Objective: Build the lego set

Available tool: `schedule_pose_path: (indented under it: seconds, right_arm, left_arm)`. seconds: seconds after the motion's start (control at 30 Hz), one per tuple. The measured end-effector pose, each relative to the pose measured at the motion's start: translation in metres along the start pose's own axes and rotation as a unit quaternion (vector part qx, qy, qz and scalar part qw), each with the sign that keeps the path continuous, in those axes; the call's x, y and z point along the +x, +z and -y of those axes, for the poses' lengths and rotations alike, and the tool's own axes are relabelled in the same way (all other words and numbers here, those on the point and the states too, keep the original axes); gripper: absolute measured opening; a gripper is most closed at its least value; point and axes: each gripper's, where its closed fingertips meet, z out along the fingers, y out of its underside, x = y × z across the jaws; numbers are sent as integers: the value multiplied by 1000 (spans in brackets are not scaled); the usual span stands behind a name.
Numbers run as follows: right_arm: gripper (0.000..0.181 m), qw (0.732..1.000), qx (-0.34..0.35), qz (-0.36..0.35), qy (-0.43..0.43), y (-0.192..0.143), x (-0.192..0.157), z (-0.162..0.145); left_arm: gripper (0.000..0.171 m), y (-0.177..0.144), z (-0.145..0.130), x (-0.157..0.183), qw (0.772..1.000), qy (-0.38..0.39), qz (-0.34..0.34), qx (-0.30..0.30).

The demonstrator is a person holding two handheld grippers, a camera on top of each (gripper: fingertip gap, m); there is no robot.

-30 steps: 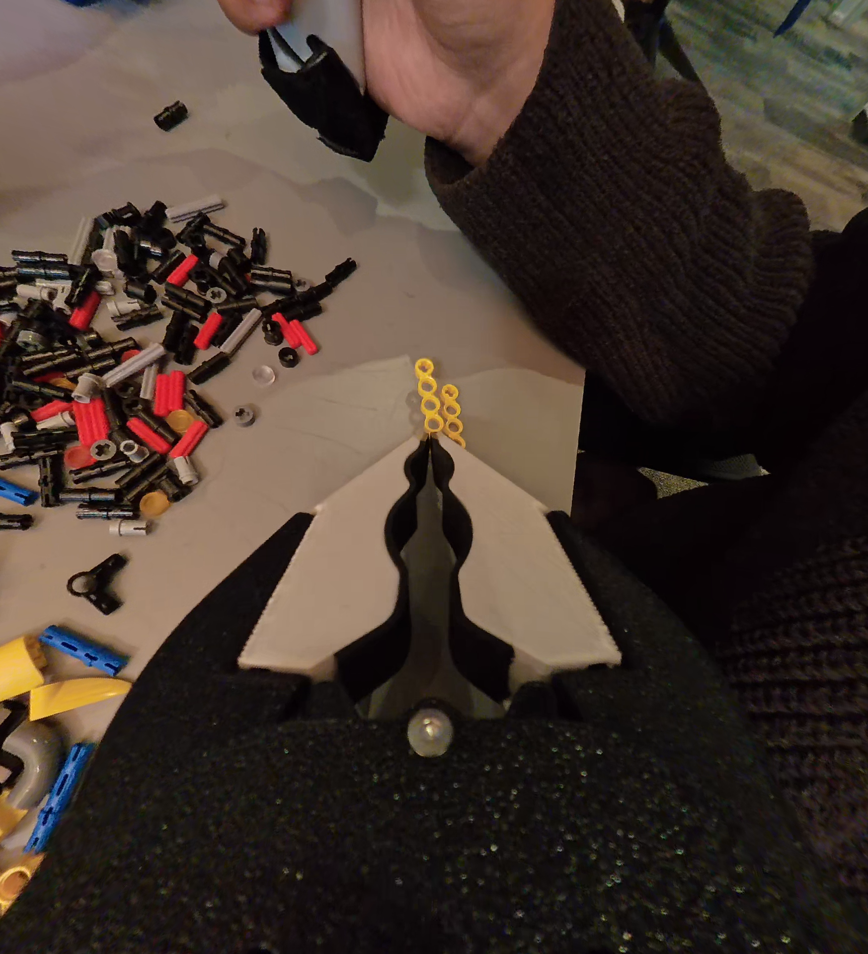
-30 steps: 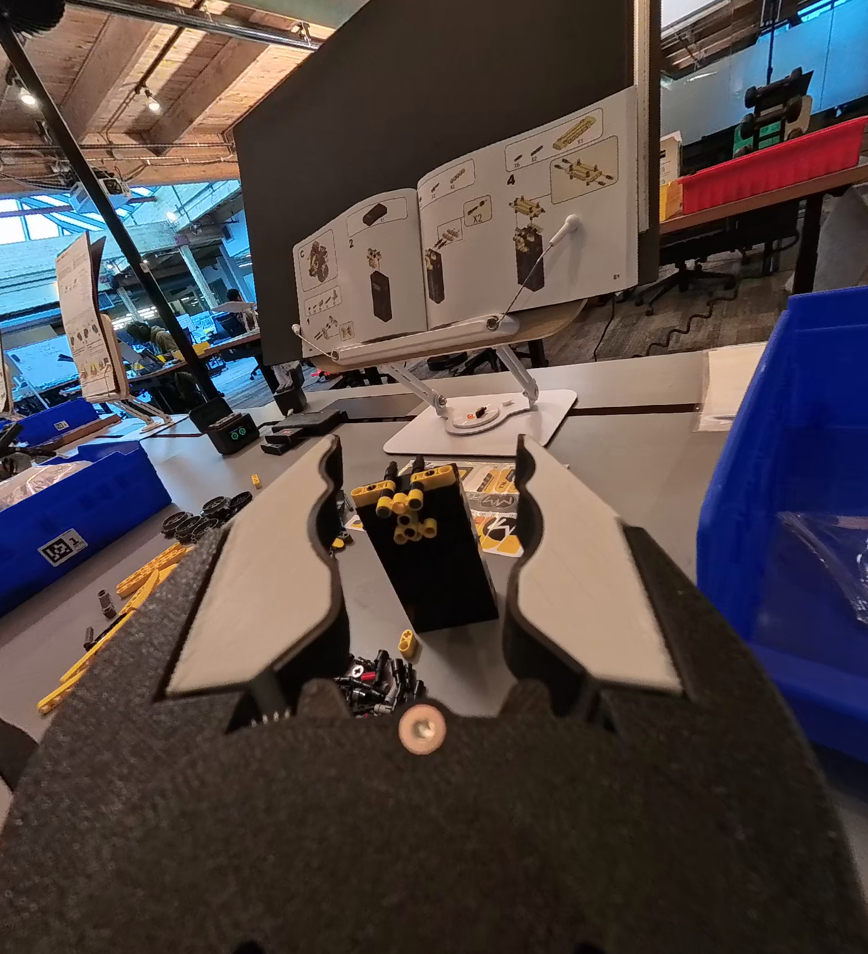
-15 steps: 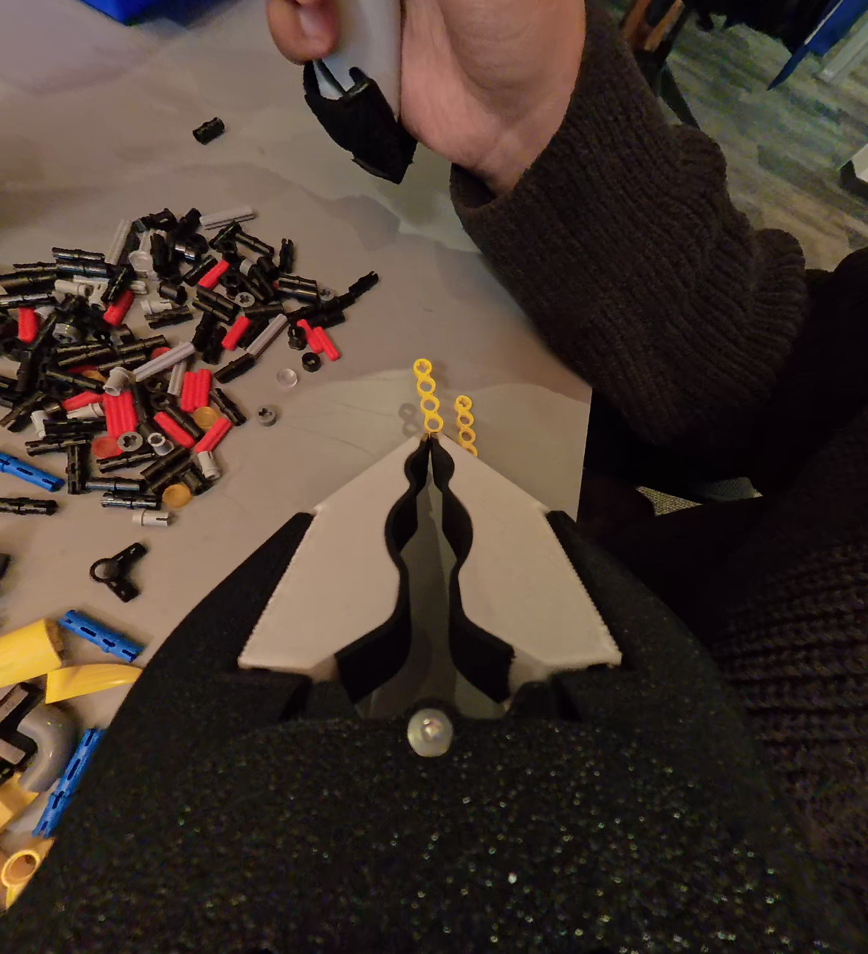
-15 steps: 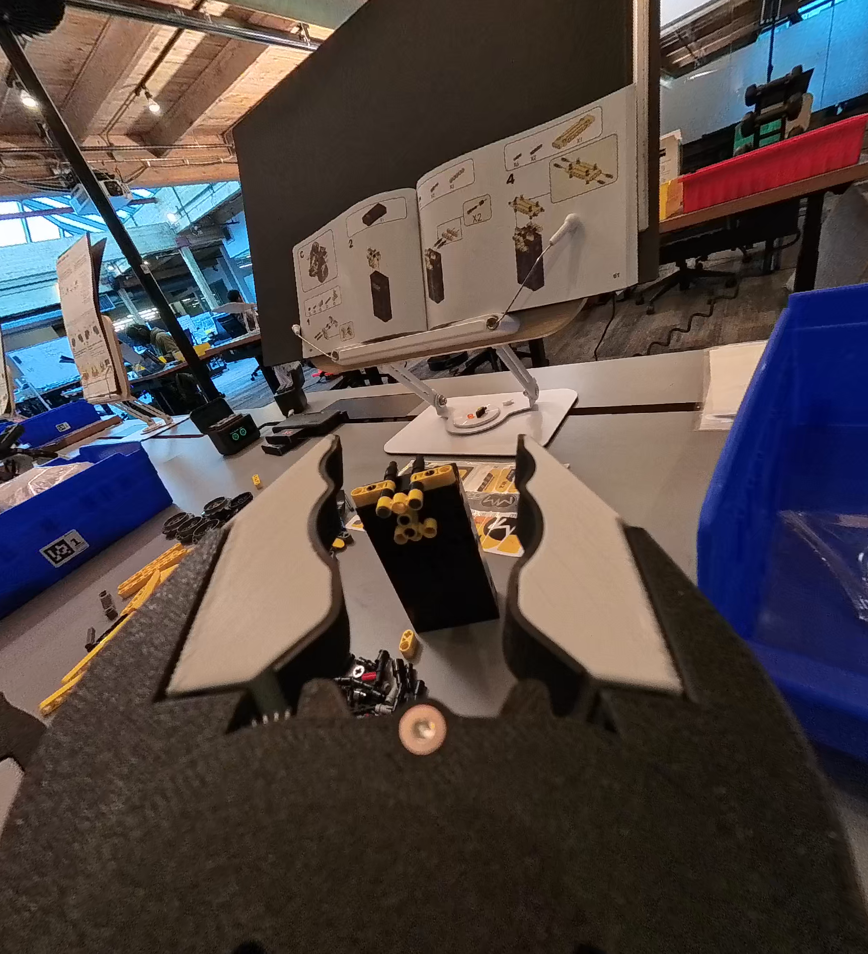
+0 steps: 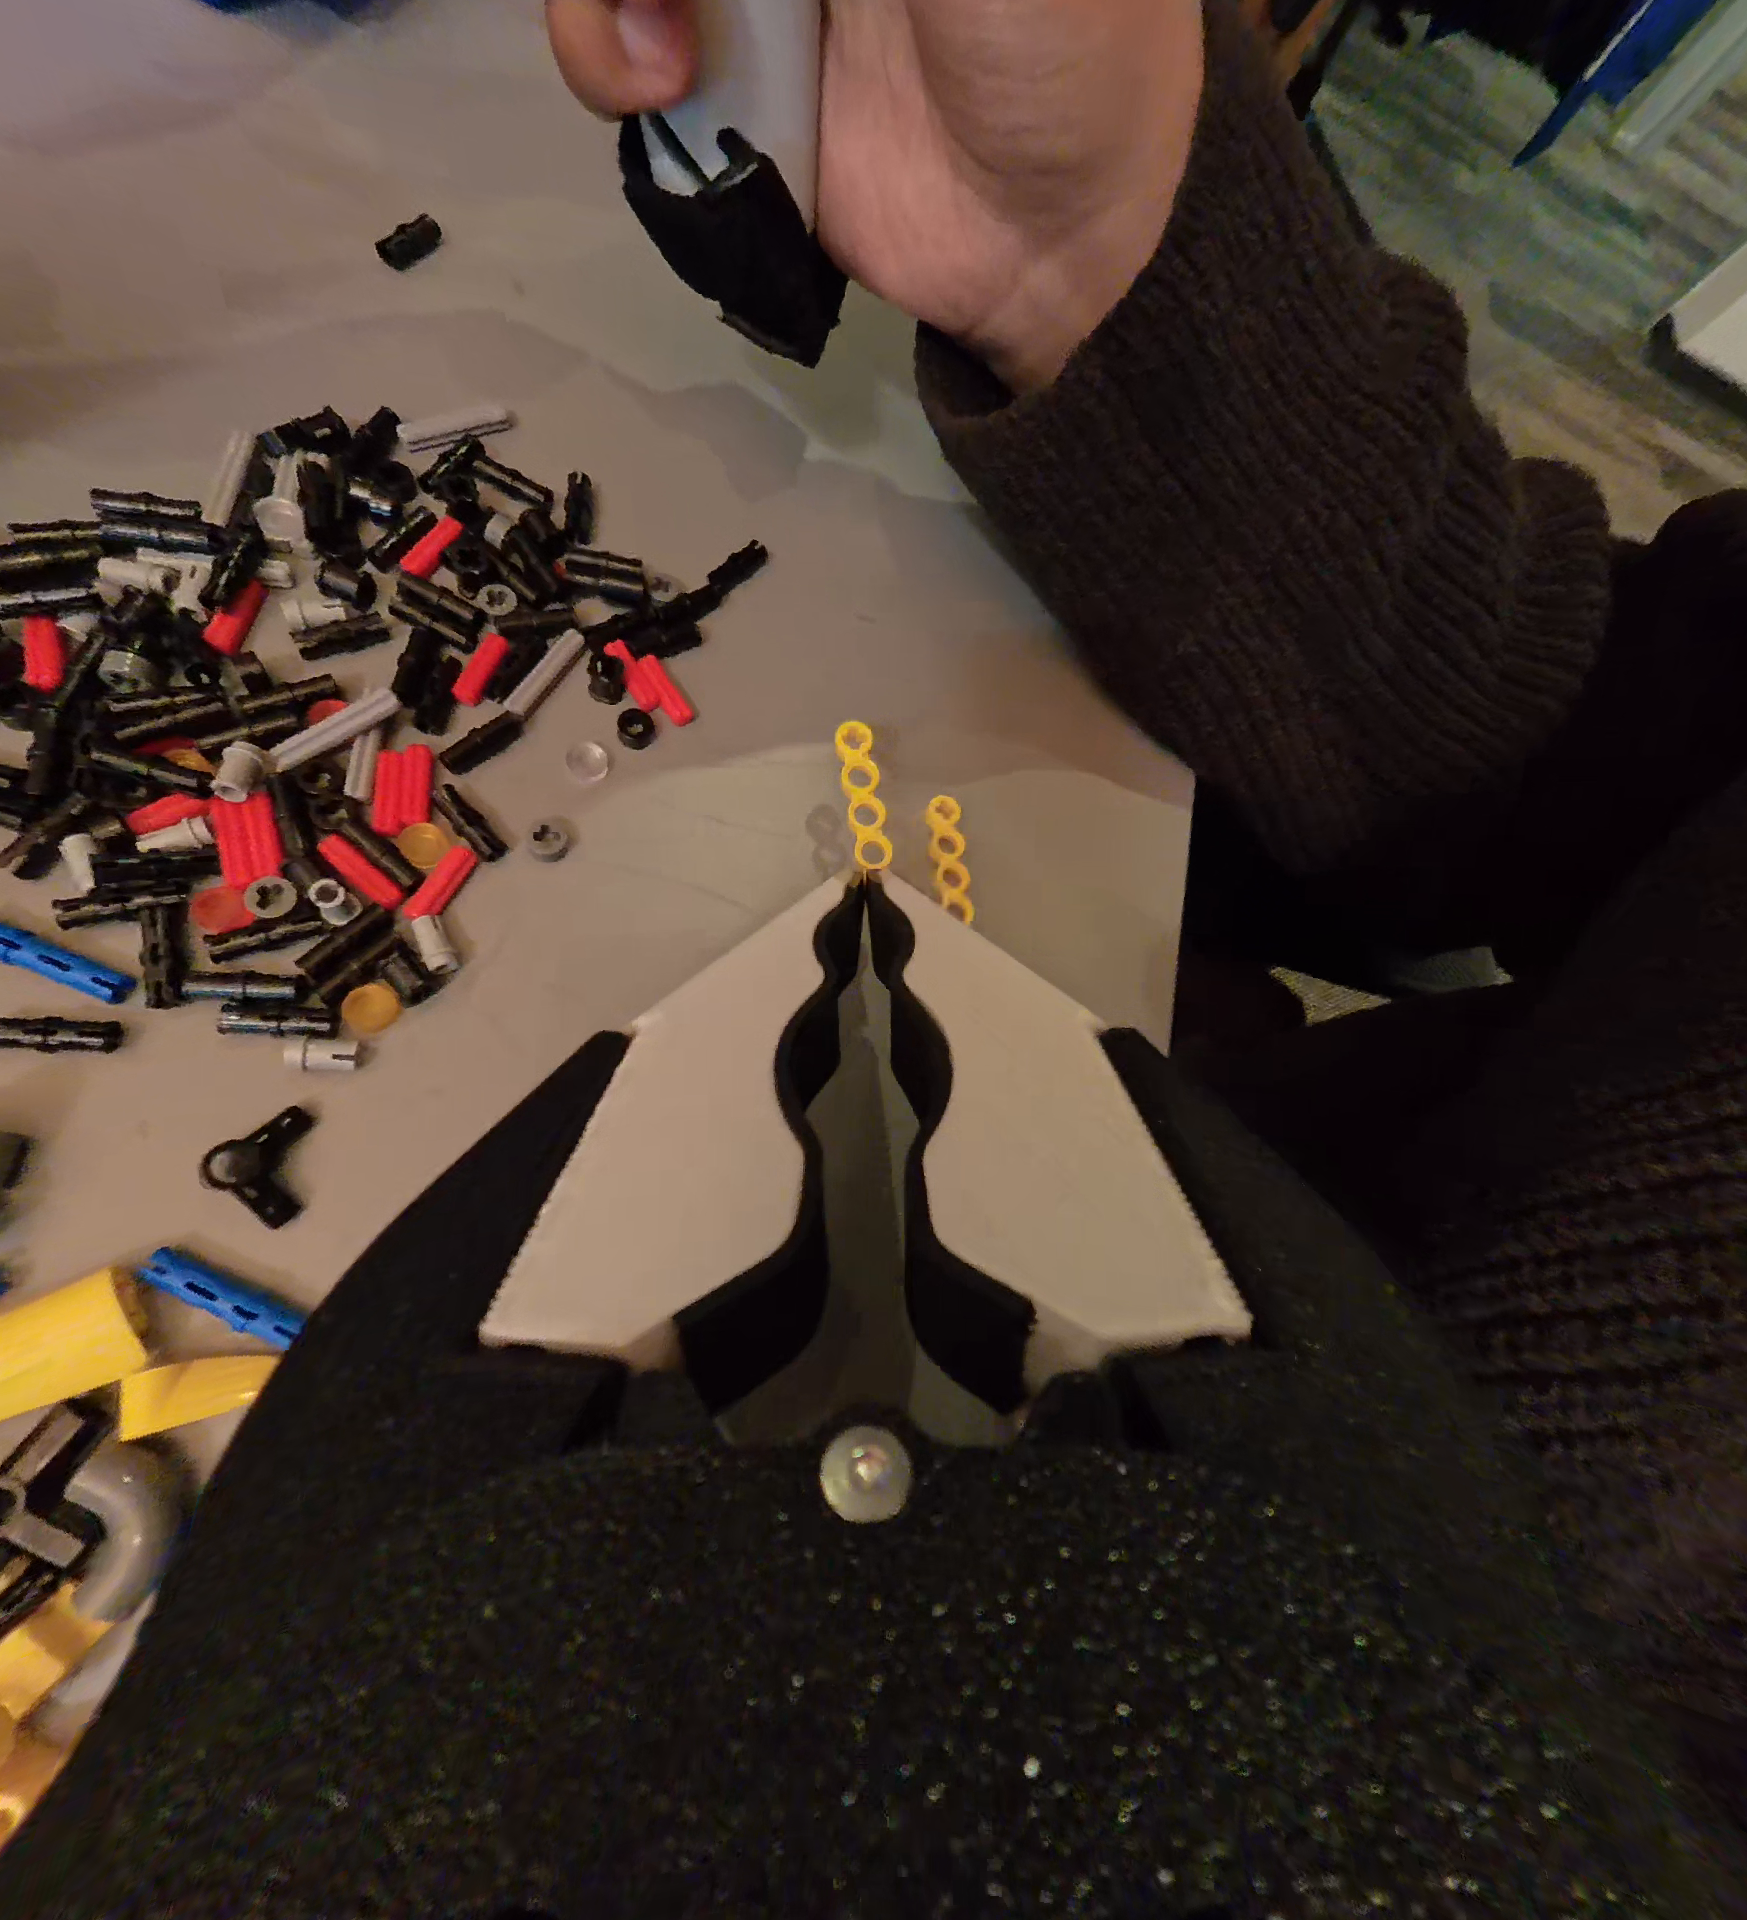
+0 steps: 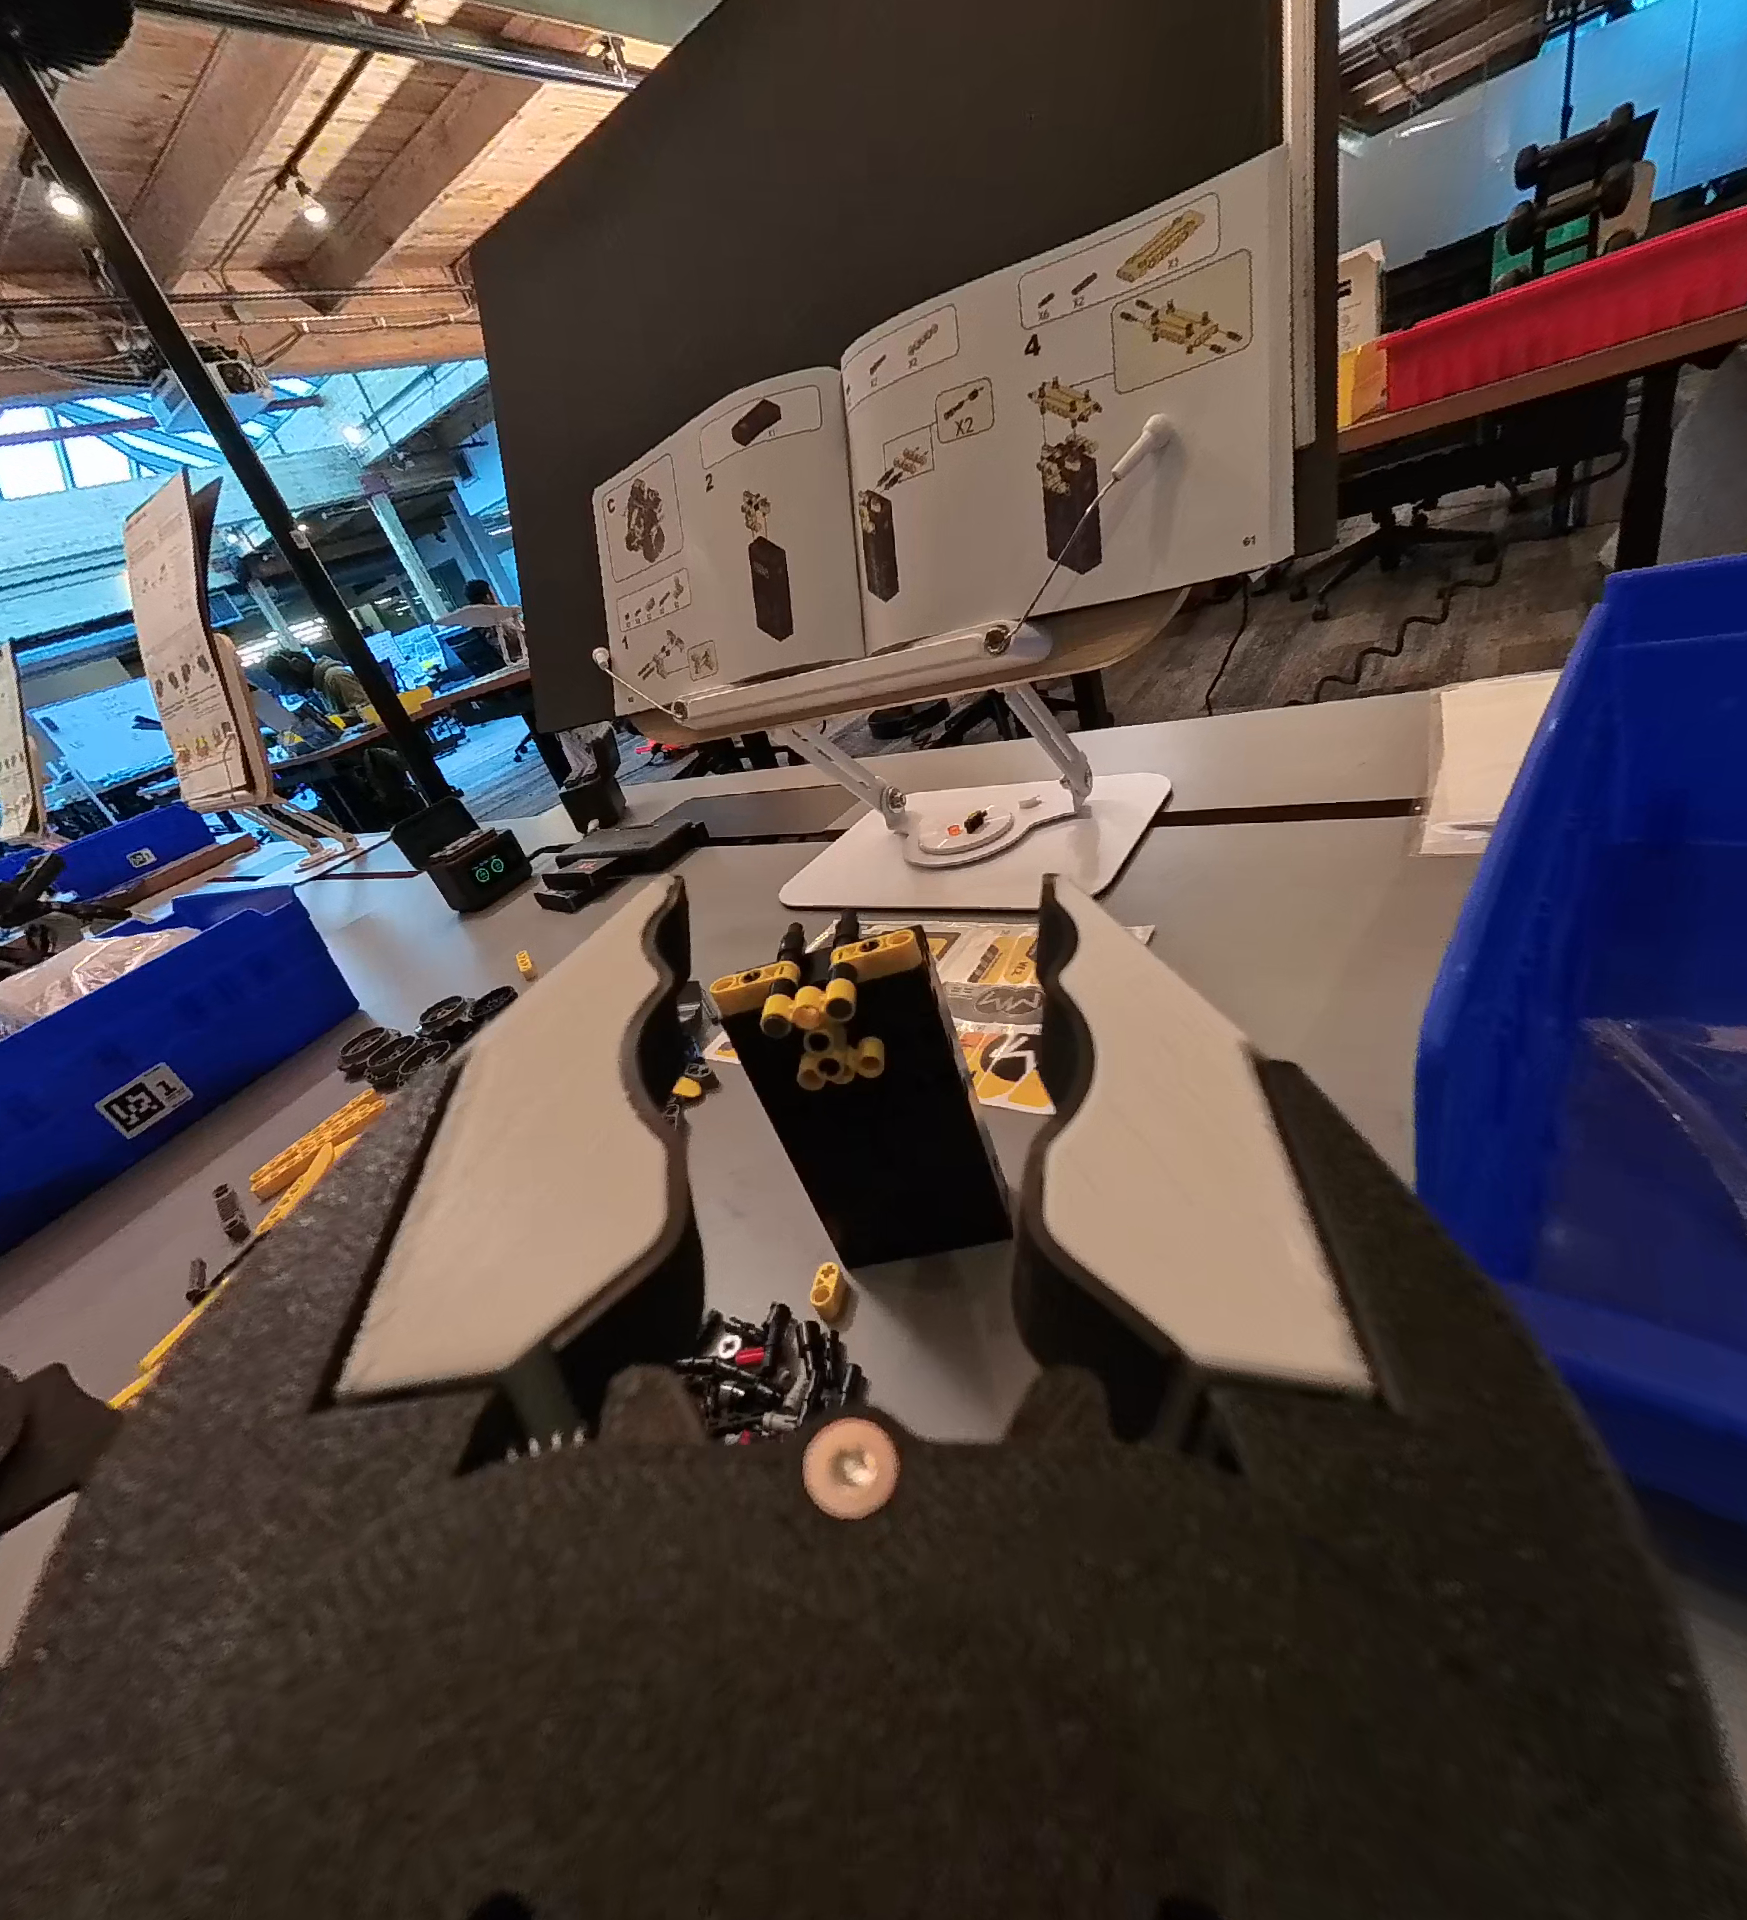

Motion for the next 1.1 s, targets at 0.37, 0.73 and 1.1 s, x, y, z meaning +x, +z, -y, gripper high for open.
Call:
schedule_pose_path:
  seconds: [0.37, 0.73, 1.1]
  right_arm:
    - [65, 1000, 9, 17, 21, -2, -3, 3]
    - [65, 999, 11, 21, 29, -3, -3, 4]
    - [66, 999, 14, 38, 29, -4, -9, 5]
  left_arm:
    - [0, 2, 5, 1, 1000, 2, -7, 4]
    - [0, -2, 4, -1, 1000, -7, -7, 9]
    - [0, -18, 20, -15, 997, -17, 21, 66]
